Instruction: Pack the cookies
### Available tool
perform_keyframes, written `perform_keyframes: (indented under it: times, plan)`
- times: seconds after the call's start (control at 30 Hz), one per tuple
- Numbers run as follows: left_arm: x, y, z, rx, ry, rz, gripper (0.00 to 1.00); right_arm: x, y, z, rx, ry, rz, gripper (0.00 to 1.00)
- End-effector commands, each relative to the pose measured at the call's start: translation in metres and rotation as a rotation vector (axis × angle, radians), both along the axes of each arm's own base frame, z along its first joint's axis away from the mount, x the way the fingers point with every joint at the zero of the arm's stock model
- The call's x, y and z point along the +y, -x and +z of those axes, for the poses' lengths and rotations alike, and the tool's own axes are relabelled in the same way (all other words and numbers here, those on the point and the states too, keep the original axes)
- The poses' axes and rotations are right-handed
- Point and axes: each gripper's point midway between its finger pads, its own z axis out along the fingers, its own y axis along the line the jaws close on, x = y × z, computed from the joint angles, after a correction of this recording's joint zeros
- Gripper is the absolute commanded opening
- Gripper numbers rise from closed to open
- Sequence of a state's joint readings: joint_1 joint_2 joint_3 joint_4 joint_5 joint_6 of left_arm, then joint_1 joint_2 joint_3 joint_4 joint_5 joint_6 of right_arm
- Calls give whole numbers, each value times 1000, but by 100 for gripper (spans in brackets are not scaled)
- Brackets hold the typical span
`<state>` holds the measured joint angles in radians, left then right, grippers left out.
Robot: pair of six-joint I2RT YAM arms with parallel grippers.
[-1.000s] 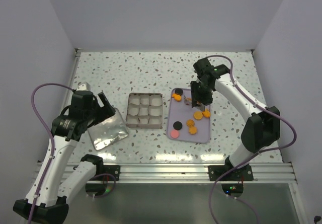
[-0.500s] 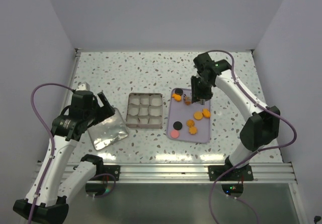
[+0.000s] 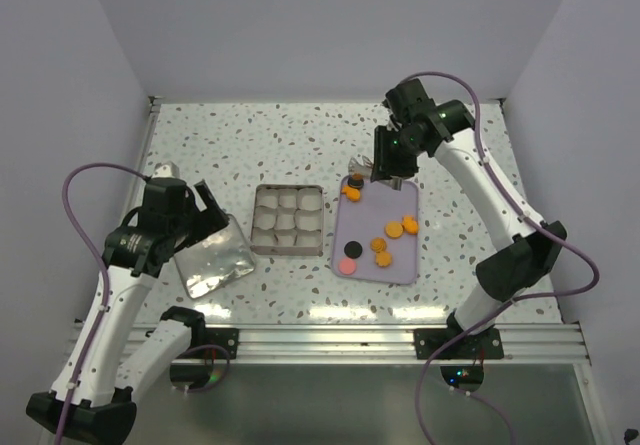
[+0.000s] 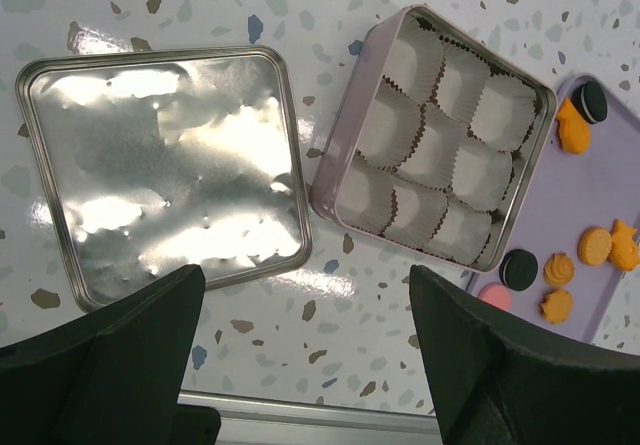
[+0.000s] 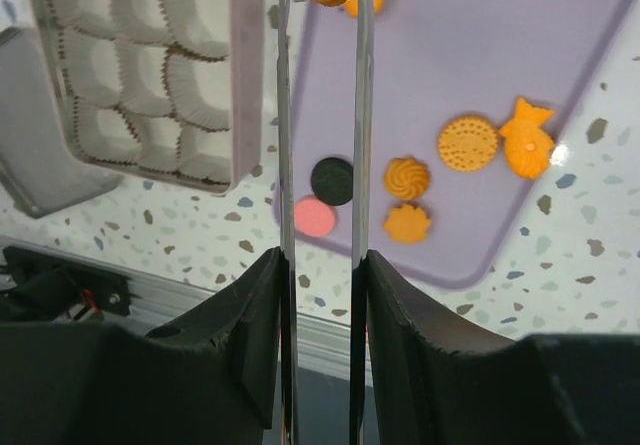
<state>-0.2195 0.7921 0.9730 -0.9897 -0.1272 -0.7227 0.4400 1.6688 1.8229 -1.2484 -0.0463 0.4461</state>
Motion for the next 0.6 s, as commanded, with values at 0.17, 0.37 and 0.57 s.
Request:
perform_keyframes:
  times: [0.17, 0.37, 0.57]
  plan:
    - [-6, -14, 21, -59, 26, 0, 89, 85, 21, 27, -27, -140, 143, 38]
    - [-5, -13, 24, -64, 25, 2, 89, 107, 16, -1, 7, -129, 167, 38]
    - [0, -9, 24, -64, 11, 17, 89, 114, 12, -17, 31, -113, 184, 39]
